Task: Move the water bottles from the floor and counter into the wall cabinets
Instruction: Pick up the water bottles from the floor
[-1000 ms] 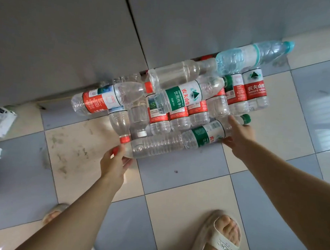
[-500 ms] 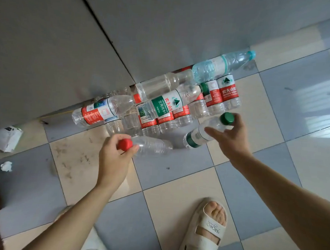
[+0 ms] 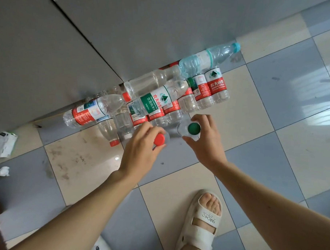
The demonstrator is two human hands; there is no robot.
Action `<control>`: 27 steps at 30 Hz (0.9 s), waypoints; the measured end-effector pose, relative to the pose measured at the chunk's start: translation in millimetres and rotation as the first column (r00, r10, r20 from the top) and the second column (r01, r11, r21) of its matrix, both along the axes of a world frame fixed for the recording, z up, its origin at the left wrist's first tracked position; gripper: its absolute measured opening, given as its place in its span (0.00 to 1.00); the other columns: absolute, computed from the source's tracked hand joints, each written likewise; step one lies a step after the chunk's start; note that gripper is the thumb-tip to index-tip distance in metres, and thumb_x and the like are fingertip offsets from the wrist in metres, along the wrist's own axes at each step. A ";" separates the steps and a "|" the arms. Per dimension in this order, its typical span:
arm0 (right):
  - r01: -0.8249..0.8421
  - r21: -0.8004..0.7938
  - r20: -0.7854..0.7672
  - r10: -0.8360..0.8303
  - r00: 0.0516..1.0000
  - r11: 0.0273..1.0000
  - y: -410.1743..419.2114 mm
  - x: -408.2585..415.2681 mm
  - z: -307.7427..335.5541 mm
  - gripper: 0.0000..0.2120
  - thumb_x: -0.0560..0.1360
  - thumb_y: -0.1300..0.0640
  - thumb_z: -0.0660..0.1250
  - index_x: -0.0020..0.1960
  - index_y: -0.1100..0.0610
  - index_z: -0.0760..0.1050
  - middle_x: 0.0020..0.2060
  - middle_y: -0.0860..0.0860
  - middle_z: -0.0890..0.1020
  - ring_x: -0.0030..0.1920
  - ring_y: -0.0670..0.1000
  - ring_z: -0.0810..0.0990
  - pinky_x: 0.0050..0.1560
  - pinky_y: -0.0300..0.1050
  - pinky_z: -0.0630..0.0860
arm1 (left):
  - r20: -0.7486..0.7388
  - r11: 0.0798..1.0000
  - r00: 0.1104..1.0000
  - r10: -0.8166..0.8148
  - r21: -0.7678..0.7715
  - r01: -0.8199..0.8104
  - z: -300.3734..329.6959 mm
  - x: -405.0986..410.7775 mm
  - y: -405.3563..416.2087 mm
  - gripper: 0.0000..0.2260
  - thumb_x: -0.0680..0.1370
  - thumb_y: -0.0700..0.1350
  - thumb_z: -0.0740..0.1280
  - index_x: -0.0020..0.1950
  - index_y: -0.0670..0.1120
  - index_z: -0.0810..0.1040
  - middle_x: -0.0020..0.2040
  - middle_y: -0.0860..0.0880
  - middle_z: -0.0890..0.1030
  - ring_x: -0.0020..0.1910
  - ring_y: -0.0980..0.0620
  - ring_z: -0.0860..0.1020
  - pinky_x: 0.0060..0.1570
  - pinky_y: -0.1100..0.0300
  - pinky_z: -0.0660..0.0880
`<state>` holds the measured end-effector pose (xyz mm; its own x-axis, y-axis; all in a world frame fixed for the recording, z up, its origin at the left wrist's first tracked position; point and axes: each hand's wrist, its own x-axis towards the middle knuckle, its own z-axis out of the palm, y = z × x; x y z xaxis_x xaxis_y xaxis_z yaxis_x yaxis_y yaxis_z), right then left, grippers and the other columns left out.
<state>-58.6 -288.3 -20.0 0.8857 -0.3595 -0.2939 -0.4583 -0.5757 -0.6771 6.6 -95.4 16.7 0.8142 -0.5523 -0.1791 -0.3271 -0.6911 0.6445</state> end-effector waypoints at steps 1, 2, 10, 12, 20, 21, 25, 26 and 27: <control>0.002 -0.001 0.001 -0.002 1.000 1.000 -0.2 -1.0 -1.5 0.27 0.70 0.59 0.79 0.64 0.53 0.70 0.62 0.50 0.72 0.59 0.52 0.72 0.55 0.38 0.67 | -0.008 1.000 1.000 0.008 -0.012 -0.008 -1.4 -2.5 1.7 0.15 0.72 0.40 0.78 0.56 0.46 0.79 0.52 0.49 0.75 0.51 0.47 0.77 0.47 0.49 0.77; 0.004 0.007 -0.004 -0.004 1.000 1.000 -1.3 -1.7 -3.0 0.28 0.70 0.58 0.79 0.65 0.53 0.69 0.63 0.50 0.72 0.60 0.52 0.72 0.56 0.37 0.67 | -0.029 1.000 0.999 0.020 -0.017 -0.020 -3.3 -5.3 4.2 0.17 0.72 0.41 0.77 0.58 0.47 0.78 0.54 0.50 0.75 0.53 0.48 0.77 0.50 0.51 0.77; 0.123 0.187 -0.205 -0.084 0.975 0.975 -15.3 -7.4 -27.3 0.48 0.66 0.54 0.82 0.78 0.49 0.58 0.73 0.51 0.68 0.71 0.53 0.70 0.71 0.57 0.71 | -0.333 0.951 0.893 0.304 0.046 -0.307 -51.3 -19.5 23.5 0.42 0.65 0.49 0.83 0.73 0.56 0.65 0.66 0.59 0.70 0.69 0.55 0.69 0.64 0.66 0.66; 0.130 0.222 -0.240 -0.075 0.968 0.966 -17.9 -6.2 -40.7 0.50 0.66 0.55 0.83 0.78 0.48 0.57 0.73 0.51 0.69 0.71 0.54 0.70 0.71 0.57 0.71 | -0.422 0.933 0.840 0.341 0.047 -0.356 -66.0 -19.4 20.5 0.45 0.63 0.48 0.85 0.74 0.57 0.65 0.69 0.58 0.71 0.69 0.55 0.70 0.67 0.60 0.69; 0.128 0.342 -0.136 -0.086 0.987 0.931 -12.7 10.8 -69.6 0.33 0.64 0.59 0.83 0.60 0.41 0.70 0.52 0.39 0.80 0.52 0.38 0.78 0.54 0.38 0.73 | -0.519 0.845 0.730 0.444 -0.029 -0.534 -101.2 -30.3 2.5 0.34 0.62 0.45 0.84 0.59 0.69 0.73 0.58 0.60 0.79 0.56 0.58 0.79 0.53 0.61 0.78; 0.150 0.357 -0.125 -0.111 0.986 0.922 -11.8 12.2 -67.7 0.32 0.64 0.59 0.83 0.60 0.41 0.72 0.51 0.37 0.80 0.51 0.35 0.78 0.52 0.36 0.73 | -0.520 0.835 0.723 0.454 -0.035 -0.550 -101.5 -30.2 2.2 0.32 0.62 0.45 0.84 0.60 0.66 0.74 0.56 0.59 0.80 0.55 0.56 0.80 0.54 0.60 0.79; 0.161 0.398 -0.141 -0.113 0.983 0.903 -6.3 7.4 -49.8 0.33 0.64 0.56 0.83 0.64 0.45 0.73 0.52 0.38 0.81 0.55 0.43 0.80 0.56 0.43 0.76 | -0.561 0.817 0.684 0.466 -0.024 -0.576 -89.0 -27.3 4.2 0.28 0.67 0.47 0.83 0.64 0.48 0.78 0.55 0.51 0.84 0.55 0.51 0.82 0.61 0.50 0.78; 0.169 0.407 -0.149 -0.117 0.982 0.898 -4.7 5.7 -40.9 0.33 0.64 0.55 0.83 0.65 0.45 0.73 0.53 0.38 0.81 0.55 0.45 0.80 0.57 0.46 0.77 | -0.572 0.804 0.667 0.477 -0.022 -0.594 -80.7 -26.1 5.7 0.28 0.67 0.47 0.83 0.64 0.47 0.78 0.55 0.51 0.85 0.55 0.53 0.82 0.60 0.52 0.78; 0.180 0.419 -0.159 -0.124 0.980 0.890 -2.9 4.6 -30.0 0.34 0.64 0.55 0.83 0.65 0.46 0.74 0.54 0.40 0.82 0.56 0.47 0.80 0.59 0.49 0.77 | -0.580 0.795 0.656 0.483 -0.024 -0.606 -69.9 -24.5 7.5 0.28 0.67 0.48 0.83 0.64 0.48 0.78 0.54 0.53 0.85 0.55 0.55 0.82 0.59 0.55 0.78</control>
<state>-53.9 -291.2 -50.0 0.7763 -0.3002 -0.5542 -0.6135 -0.1580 -0.7737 -17.9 -87.9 -53.2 0.7881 -0.1119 -0.6053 0.4943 -0.4709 0.7307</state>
